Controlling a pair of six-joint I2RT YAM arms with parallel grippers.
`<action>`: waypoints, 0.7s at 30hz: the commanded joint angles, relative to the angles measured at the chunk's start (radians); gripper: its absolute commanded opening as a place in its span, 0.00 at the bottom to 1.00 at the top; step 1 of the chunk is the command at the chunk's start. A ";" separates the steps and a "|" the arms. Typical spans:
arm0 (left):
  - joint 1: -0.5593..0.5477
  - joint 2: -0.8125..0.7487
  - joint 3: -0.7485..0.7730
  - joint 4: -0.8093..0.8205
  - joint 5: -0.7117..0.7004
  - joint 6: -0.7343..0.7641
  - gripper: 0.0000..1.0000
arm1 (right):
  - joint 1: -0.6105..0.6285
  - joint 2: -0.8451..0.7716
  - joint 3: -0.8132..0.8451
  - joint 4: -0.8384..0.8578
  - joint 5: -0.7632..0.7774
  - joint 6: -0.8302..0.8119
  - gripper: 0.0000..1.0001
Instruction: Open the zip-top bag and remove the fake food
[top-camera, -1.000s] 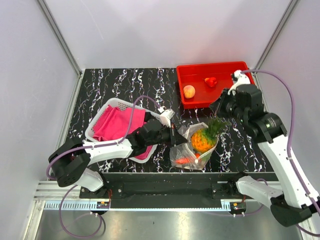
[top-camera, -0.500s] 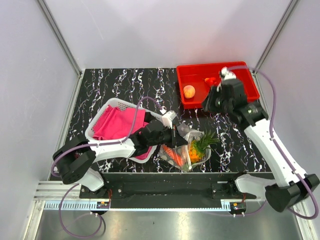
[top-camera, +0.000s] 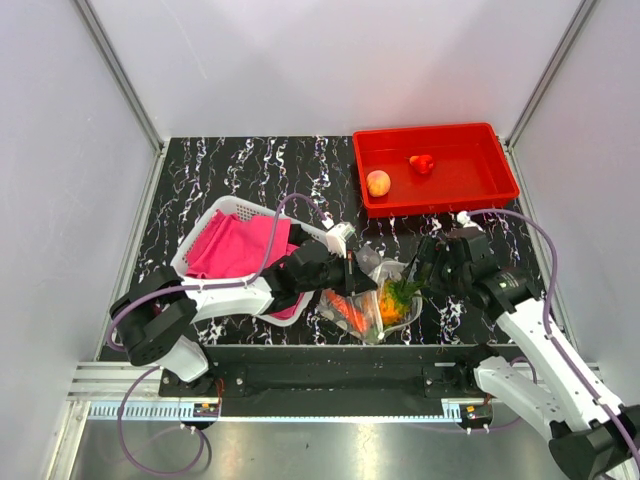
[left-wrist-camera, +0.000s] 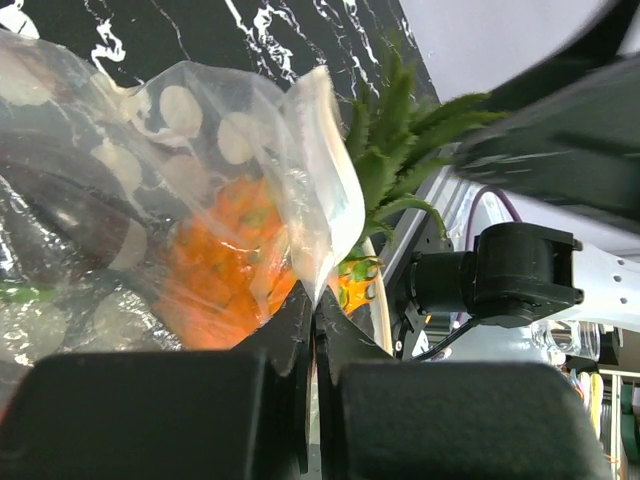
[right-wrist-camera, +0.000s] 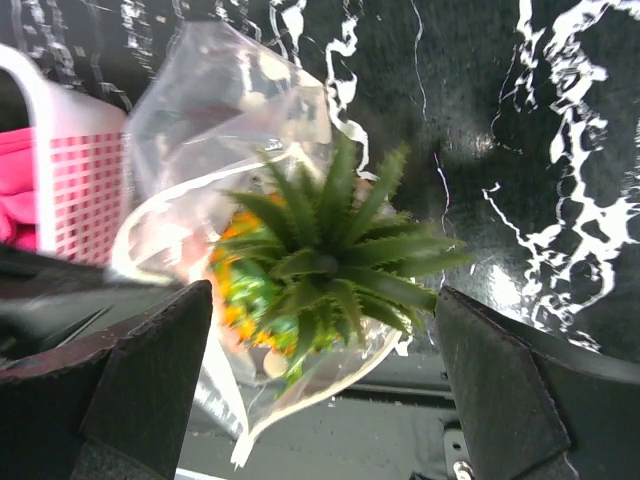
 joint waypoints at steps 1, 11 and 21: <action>-0.004 -0.003 0.016 0.087 0.021 -0.009 0.00 | 0.000 0.024 -0.080 0.194 -0.065 0.056 1.00; -0.004 -0.006 0.016 0.090 0.022 -0.019 0.00 | 0.000 0.089 -0.139 0.391 -0.056 -0.053 0.86; -0.004 -0.023 -0.009 0.100 0.010 -0.026 0.00 | 0.000 0.009 -0.200 0.454 -0.053 -0.062 0.00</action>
